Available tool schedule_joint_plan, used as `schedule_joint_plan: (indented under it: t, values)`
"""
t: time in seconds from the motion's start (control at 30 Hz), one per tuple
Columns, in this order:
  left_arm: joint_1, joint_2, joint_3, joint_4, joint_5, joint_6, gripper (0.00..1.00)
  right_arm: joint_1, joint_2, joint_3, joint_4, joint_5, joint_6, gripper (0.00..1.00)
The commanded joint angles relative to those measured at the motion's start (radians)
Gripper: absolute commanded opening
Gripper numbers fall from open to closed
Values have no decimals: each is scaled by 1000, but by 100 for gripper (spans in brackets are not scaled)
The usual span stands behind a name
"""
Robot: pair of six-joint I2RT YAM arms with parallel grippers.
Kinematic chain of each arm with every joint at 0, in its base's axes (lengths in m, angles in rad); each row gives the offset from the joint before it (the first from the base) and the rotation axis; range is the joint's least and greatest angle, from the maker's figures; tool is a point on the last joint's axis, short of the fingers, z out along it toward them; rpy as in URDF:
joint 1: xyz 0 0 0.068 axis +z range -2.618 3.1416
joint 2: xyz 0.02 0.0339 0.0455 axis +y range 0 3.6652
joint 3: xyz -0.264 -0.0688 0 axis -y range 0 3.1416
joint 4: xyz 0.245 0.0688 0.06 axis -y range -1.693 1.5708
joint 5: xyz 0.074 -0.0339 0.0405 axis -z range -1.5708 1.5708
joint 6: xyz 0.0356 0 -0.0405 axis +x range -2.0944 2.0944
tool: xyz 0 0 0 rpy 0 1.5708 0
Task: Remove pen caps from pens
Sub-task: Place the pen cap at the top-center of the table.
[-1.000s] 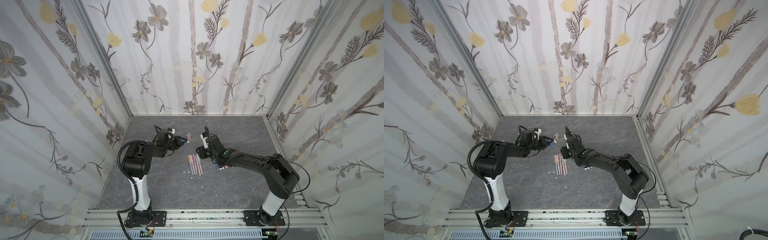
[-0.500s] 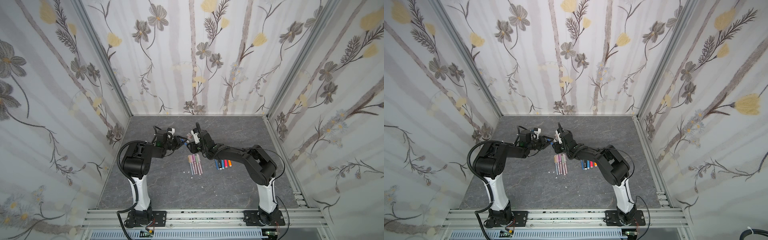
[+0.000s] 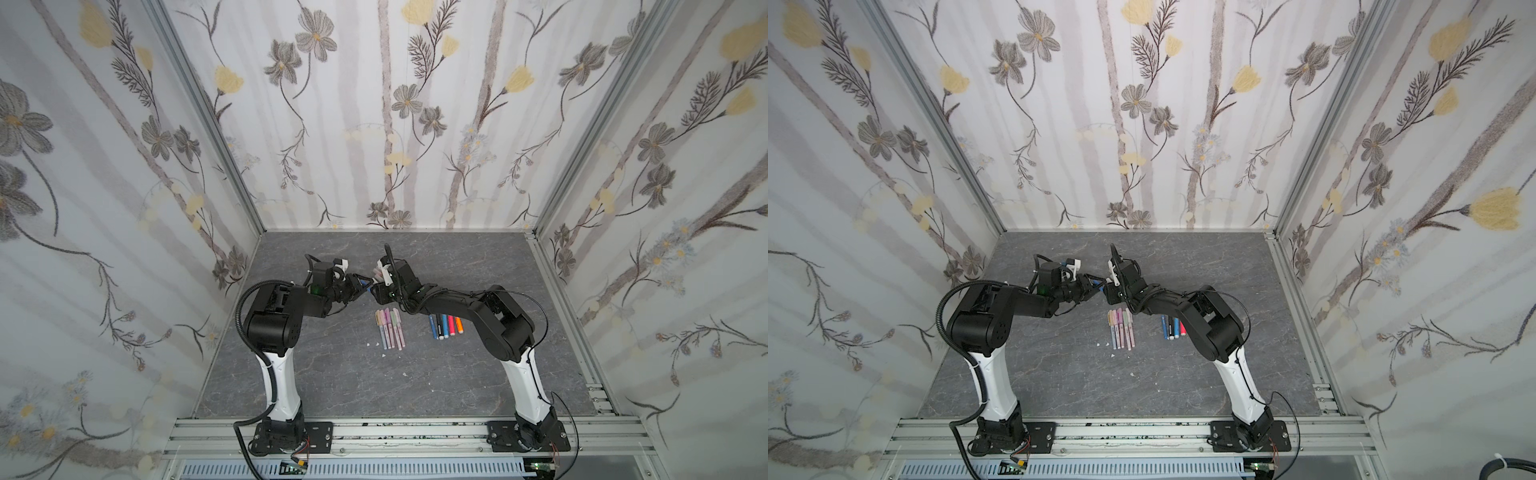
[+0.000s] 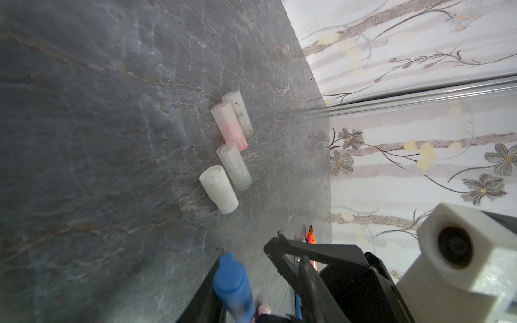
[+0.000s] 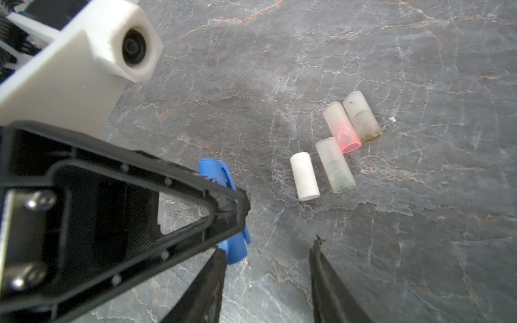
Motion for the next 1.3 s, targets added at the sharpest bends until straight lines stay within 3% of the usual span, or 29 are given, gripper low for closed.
schedule_joint_plan:
  t: [0.0,0.77,1.27]
  values:
    - [1,11,1,60,18,-20,40,0,17,27,-15,22,-14,48]
    - [12,81,26,108,14,-60,40,17,61,53,-43,9,-17,48]
    - [11,73,-1,136,24,-75,40,17,104,137,-128,106,-4,48]
